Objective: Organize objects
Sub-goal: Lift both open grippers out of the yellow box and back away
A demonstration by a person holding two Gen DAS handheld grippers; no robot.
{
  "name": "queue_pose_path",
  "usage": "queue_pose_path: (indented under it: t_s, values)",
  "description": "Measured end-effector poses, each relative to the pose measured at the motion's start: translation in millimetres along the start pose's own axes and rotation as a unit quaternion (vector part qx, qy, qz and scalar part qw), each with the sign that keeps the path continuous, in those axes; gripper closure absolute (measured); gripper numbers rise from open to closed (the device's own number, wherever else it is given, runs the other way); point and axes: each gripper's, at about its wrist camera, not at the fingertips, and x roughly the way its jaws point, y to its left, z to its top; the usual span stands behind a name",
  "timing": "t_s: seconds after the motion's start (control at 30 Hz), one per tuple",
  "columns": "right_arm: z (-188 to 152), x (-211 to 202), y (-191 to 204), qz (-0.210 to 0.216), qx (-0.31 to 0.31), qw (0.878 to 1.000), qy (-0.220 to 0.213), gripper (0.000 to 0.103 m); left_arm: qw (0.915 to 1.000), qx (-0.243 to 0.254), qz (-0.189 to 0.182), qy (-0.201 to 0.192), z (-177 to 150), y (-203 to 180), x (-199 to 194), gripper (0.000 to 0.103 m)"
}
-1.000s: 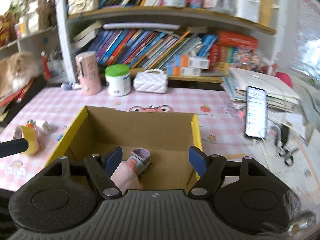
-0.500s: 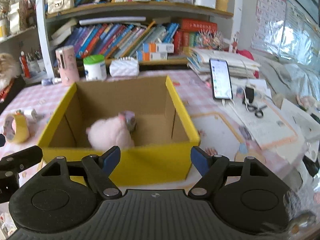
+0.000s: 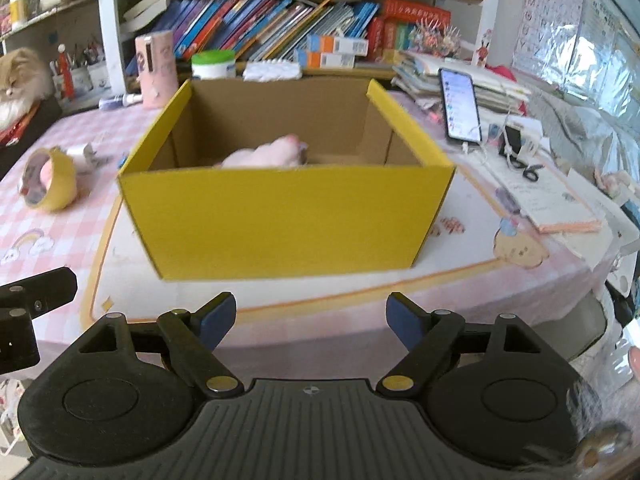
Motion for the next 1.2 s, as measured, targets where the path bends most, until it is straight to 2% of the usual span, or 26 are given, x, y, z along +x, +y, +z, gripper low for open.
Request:
queue_pose_path:
  t_s: [0.53, 1.2]
  values:
    - [-18, -9, 42, 0.033, -0.022, 0.999, 0.027, 0.017, 0.9996, -0.015, 0.018, 0.015, -24, 33, -18, 0.008]
    - [-27, -33, 101, 0.08, -0.067, 0.994, 0.015, 0.015, 0.9974, -0.045, 0.055, 0.004, -46, 79, -55, 0.008]
